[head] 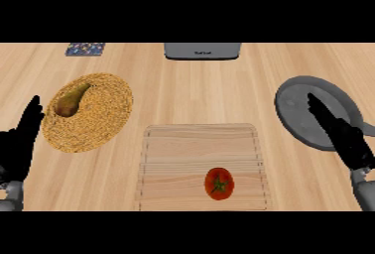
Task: Pick the tomato from the cutting board and place it in the pan
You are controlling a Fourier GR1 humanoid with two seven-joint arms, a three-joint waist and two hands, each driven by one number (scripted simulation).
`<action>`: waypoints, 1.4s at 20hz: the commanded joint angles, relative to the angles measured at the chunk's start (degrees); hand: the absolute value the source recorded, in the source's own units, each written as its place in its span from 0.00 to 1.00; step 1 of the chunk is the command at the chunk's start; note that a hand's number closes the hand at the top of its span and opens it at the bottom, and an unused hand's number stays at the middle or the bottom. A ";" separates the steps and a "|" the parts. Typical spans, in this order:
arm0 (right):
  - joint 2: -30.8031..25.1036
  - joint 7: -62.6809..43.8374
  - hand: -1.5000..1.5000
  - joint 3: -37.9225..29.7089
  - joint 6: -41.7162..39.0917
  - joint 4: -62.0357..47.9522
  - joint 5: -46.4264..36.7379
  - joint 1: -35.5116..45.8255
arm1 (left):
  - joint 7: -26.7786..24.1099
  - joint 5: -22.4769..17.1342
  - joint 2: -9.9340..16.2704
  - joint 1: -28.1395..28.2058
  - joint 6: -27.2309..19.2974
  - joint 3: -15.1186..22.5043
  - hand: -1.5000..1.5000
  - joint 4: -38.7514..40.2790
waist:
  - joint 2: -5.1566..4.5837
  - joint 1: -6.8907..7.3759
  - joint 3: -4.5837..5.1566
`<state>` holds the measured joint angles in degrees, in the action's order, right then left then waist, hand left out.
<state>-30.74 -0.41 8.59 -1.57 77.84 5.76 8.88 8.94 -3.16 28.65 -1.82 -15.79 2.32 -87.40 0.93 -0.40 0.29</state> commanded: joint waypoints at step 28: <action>-10.24 -5.19 0.00 5.62 10.26 64.93 -40.97 -40.96 | -3.67 -7.24 -8.46 -10.02 5.92 -1.05 0.50 1.25 | -0.87 -0.16 -0.14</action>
<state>-39.66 6.03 13.76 13.23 133.20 -30.23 -31.36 4.21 -10.01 20.01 -10.89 -11.17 1.35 -85.87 0.30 -1.87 0.26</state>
